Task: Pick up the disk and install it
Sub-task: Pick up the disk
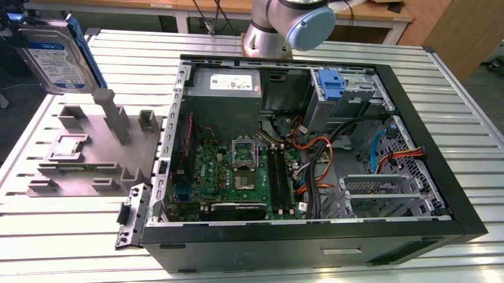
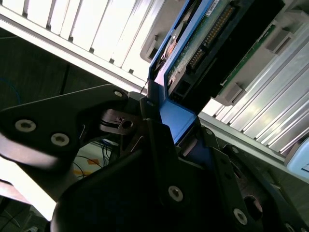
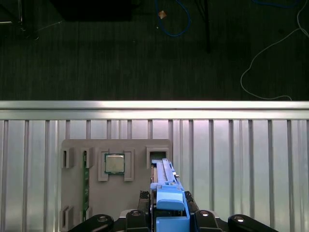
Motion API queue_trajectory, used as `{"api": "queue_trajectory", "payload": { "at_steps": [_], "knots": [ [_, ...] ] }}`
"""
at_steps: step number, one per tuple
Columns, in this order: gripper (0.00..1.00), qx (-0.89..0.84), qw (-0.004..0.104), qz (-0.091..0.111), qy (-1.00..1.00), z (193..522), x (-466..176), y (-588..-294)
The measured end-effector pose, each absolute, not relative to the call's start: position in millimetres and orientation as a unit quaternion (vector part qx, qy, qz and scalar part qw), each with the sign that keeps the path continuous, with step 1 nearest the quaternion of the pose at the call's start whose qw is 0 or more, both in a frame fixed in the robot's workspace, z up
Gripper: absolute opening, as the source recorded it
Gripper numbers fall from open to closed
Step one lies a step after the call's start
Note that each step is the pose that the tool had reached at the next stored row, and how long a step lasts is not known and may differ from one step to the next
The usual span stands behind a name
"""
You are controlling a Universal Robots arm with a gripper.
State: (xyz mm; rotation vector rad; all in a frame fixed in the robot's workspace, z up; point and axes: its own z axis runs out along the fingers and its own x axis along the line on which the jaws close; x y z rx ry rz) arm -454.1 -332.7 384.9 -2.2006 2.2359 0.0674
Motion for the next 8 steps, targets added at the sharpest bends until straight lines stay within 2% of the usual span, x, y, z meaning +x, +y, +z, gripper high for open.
{"api": "queue_trajectory", "payload": {
  "at_steps": [8],
  "knots": [
    [0.37, -0.701, 0.002, 0.021, 0.713, 387.1, -454.1, -332.7]
  ]
}}
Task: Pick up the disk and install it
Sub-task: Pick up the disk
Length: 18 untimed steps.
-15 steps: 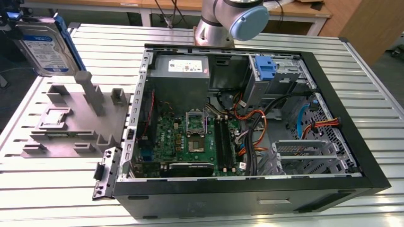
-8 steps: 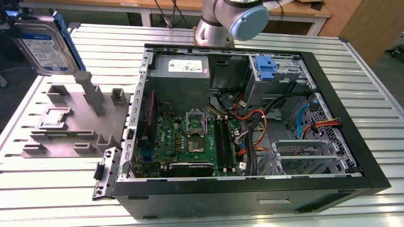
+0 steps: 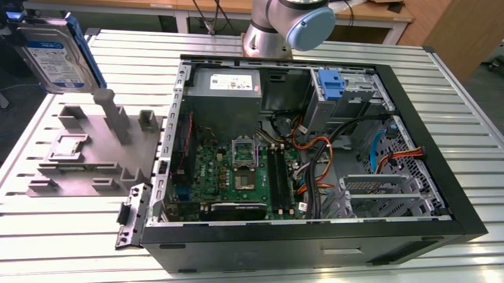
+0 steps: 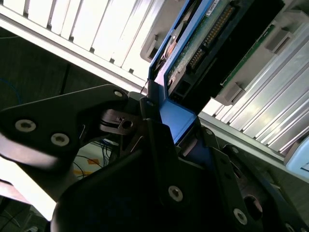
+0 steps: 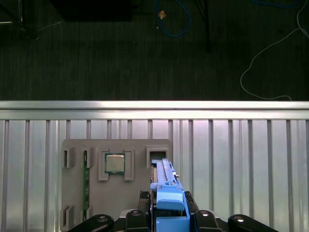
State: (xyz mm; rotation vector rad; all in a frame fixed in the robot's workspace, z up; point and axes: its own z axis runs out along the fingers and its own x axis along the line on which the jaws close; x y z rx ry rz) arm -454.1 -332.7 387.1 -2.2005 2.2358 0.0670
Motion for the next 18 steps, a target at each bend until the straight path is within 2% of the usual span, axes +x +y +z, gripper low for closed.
{"api": "queue_trajectory", "payload": {
  "at_steps": [18],
  "knots": [
    [0.37, -0.701, 0.002, 0.021, 0.713, 391.1, -454.1, -332.8]
  ]
}}
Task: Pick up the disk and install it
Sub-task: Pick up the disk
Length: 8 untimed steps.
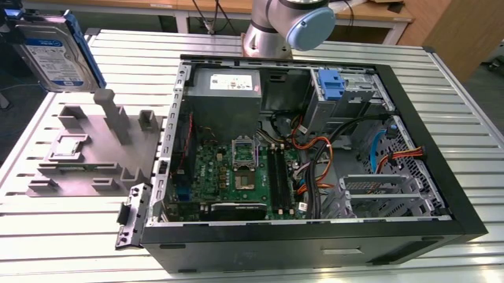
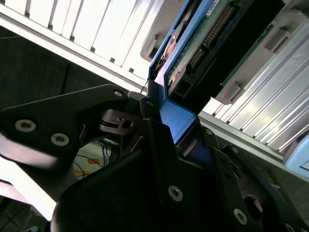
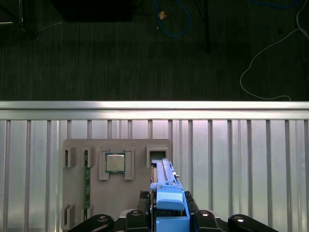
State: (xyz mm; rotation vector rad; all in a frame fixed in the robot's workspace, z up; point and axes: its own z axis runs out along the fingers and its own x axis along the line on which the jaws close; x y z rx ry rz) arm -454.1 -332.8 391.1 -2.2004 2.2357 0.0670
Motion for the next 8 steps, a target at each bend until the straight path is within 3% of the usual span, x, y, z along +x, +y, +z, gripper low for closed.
{"api": "queue_trajectory", "payload": {
  "at_steps": [8],
  "knots": [
    [0.37, -0.701, 0.002, 0.021, 0.713, 393.0, -454.1, -332.7]
  ]
}}
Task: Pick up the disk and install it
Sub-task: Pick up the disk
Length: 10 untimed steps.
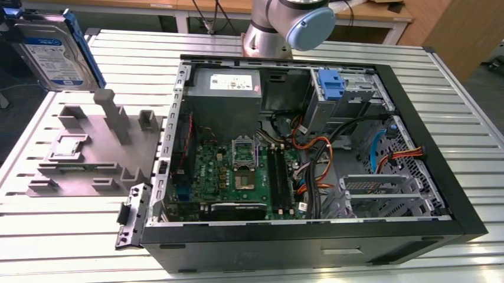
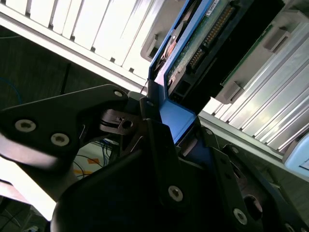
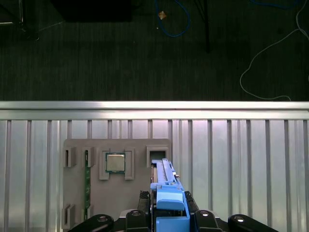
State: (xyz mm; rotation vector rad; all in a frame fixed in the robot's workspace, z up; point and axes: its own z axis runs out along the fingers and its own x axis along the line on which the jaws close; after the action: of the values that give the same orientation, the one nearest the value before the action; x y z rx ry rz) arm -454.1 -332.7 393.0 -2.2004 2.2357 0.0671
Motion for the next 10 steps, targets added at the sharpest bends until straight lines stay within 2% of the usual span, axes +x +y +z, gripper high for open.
{"api": "queue_trajectory", "payload": {
  "at_steps": [10],
  "knots": [
    [0.37, -0.701, 0.002, 0.021, 0.713, 395.6, -454.1, -332.7]
  ]
}}
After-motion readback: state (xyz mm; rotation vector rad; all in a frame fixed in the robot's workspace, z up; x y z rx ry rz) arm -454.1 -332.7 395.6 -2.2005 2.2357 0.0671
